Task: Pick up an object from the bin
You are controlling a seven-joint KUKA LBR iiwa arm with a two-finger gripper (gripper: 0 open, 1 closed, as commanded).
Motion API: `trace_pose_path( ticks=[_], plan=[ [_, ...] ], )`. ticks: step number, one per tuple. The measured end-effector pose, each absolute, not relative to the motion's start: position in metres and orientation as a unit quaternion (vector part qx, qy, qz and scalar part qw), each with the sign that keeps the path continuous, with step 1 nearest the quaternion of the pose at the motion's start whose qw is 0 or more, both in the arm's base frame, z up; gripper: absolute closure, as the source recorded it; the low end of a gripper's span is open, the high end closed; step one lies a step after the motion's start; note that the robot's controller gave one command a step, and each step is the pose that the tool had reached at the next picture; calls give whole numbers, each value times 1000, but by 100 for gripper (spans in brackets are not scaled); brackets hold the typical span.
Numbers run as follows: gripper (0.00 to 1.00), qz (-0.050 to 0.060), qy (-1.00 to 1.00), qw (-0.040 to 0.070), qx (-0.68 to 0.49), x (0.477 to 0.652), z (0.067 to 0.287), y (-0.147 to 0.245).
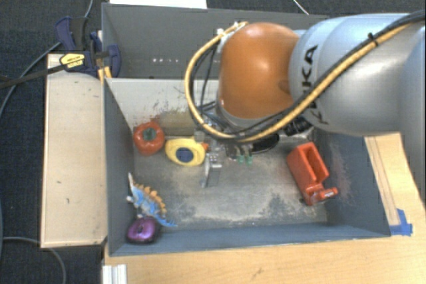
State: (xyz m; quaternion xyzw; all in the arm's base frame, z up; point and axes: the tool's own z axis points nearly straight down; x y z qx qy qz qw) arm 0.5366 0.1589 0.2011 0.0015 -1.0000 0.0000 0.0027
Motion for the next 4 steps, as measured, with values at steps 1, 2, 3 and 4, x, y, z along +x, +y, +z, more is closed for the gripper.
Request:
trace_pose_path(
  ticks=[1,2,3,4],
  plan=[
    [0,-1,-1000,-2,-2,538,206,158],
    [0,-1,-996,0,92,535,115,167],
    [0,-1,-993,-4,120,569,112,177],
    [0,-5,-990,-10,143,595,83,146]
  ],
)
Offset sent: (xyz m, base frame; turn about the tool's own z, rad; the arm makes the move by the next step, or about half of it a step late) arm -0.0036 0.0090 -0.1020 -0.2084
